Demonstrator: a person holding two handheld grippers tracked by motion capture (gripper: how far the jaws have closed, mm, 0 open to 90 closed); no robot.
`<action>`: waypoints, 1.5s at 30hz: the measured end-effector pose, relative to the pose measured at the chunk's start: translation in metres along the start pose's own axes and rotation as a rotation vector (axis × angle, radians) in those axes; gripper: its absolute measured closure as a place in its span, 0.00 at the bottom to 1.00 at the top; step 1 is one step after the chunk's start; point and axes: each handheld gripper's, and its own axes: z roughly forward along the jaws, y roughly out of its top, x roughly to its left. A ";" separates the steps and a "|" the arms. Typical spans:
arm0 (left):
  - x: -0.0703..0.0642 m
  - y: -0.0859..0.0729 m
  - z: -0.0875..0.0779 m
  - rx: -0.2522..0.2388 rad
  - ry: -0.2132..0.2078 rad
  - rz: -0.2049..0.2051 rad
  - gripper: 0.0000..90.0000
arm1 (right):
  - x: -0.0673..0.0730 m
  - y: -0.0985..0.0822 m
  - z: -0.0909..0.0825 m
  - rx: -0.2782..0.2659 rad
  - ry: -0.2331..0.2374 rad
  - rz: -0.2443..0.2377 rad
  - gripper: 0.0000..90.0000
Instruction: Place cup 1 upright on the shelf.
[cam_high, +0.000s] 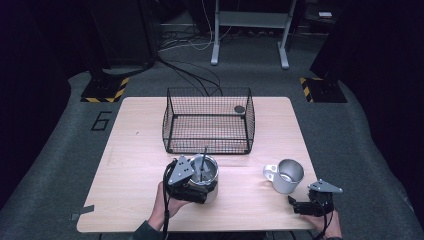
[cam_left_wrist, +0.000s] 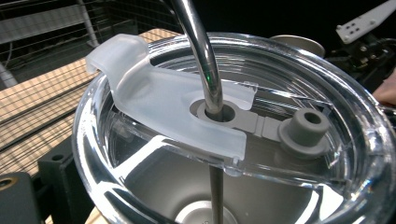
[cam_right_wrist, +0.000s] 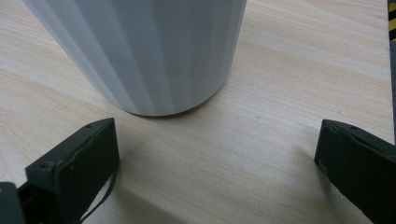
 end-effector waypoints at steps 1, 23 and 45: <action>0.002 0.000 -0.001 -0.002 0.008 -0.014 0.04 | 0.000 0.000 0.000 0.000 0.000 0.000 0.00; 0.039 0.023 -0.022 -0.020 0.091 -0.013 0.04 | 0.000 0.000 0.000 -0.001 0.003 -0.003 0.00; 0.059 0.041 -0.031 -0.028 0.112 -0.014 0.04 | 0.000 -0.001 0.000 0.000 0.003 0.000 0.00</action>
